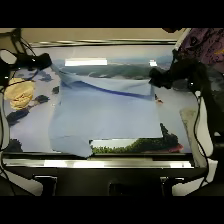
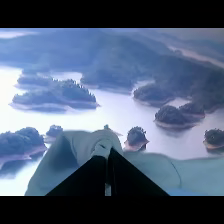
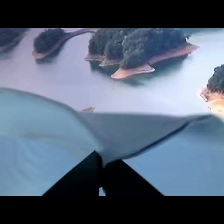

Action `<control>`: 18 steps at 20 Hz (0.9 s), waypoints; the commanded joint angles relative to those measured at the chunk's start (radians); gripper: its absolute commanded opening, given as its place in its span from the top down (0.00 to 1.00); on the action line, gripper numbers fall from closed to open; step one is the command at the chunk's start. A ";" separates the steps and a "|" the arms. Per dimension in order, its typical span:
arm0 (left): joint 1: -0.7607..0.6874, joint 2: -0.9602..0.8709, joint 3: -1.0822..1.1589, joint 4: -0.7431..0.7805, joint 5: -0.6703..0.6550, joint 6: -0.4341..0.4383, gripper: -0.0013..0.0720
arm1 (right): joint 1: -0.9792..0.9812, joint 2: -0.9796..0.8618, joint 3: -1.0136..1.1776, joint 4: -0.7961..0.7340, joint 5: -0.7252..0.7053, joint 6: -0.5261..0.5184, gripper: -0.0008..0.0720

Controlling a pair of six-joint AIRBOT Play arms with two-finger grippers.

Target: Fold the clothes and pants, and hang the long-sleeved shirts on hangers.

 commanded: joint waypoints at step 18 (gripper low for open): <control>0.456 0.447 -0.594 -0.014 -0.391 -0.022 0.33 | -0.518 0.348 -0.806 0.163 -0.290 -0.472 0.23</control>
